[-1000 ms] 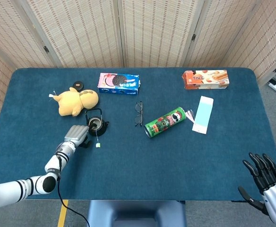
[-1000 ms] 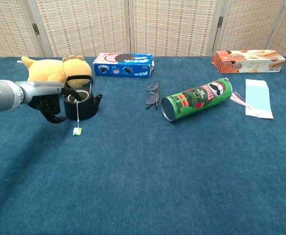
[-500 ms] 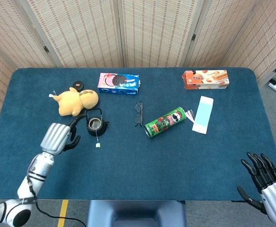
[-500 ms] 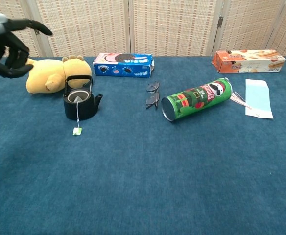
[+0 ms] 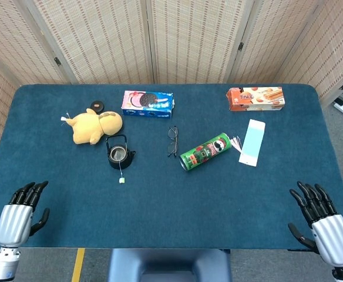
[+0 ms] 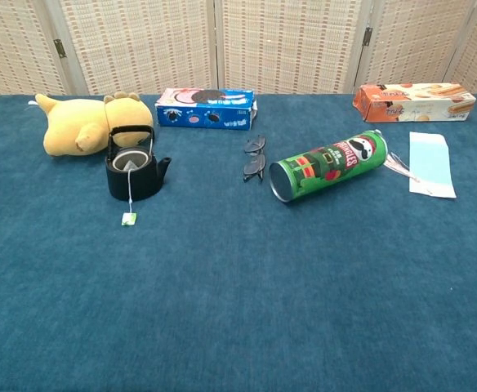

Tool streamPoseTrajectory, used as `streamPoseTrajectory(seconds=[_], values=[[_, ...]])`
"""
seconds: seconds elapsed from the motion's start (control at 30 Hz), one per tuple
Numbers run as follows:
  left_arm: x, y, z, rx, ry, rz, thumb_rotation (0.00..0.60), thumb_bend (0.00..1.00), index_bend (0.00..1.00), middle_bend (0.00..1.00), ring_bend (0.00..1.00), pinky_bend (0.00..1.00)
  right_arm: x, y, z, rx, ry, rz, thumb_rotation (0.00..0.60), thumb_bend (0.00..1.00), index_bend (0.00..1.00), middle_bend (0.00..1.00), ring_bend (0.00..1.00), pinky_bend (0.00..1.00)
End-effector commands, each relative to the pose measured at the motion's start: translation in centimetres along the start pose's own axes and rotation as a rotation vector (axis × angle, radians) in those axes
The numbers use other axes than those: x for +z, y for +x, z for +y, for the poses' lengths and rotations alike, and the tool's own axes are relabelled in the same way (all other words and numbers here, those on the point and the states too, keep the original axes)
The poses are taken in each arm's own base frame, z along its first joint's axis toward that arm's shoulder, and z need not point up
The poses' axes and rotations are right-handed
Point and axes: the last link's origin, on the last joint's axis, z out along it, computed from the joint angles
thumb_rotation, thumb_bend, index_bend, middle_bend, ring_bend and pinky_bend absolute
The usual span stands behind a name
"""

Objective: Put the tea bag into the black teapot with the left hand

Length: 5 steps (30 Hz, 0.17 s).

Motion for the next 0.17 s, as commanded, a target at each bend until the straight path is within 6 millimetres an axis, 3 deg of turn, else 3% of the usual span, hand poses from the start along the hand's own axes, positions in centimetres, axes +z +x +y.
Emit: streamPoseTrajectory(seconds=[0.03,0.17], values=[[-0.71,-1.02,-0.09,0.006,0.002,-0.085,0.6,0.47,0.12,0.23,0.17,0.23,0.02,0.08,-0.19,0.002,0.012,0.002,0.6,0.32,0.0,0.0,0.0,0.0],[-0.89,-0.85,-0.11,0.019,0.014,-0.073,0.6,0.47,0.11,0.23,0.16,0.23,0.05,0.06,-0.32,0.005,0.021,0.004,0.6,0.32,0.0,0.0,0.0,0.0]])
